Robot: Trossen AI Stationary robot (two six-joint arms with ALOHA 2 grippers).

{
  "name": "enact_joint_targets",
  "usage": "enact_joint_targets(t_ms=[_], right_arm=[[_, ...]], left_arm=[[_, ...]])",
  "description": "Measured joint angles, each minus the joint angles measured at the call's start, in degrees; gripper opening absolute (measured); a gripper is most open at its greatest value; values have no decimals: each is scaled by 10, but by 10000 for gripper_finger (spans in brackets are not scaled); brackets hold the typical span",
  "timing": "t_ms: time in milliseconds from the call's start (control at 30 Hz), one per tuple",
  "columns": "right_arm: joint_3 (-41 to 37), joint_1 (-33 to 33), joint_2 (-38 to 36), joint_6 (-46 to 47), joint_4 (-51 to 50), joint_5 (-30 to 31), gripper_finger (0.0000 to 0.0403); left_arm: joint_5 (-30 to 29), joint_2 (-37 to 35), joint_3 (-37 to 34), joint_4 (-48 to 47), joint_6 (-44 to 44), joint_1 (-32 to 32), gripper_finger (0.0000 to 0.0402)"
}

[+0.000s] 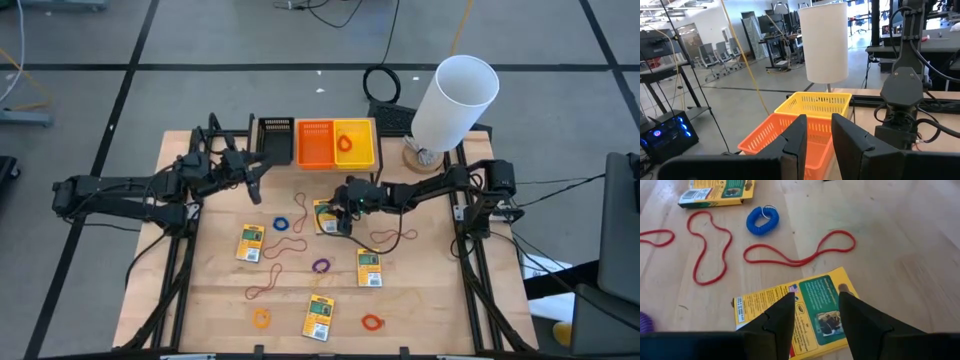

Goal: Pick & Place Office Desk Supplies
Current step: Put the yellow crayon box into the orange bin on the shelf

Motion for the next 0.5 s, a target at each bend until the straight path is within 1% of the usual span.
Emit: enact_joint_targets(t_ms=[200, 333, 400, 500], right_arm=[[0, -2, 4, 24, -9, -17, 141], [0, -2, 25, 29, 2, -19, 141], [0, -2, 42, 30, 23, -19, 141], [-1, -5, 58, 17, 21, -14, 141]], left_arm=[[0, 0, 0, 0, 0, 0, 81], [0, 0, 0, 0, 0, 0, 81], [0, 0, 0, 0, 0, 0, 81], [0, 0, 0, 0, 0, 0, 81]])
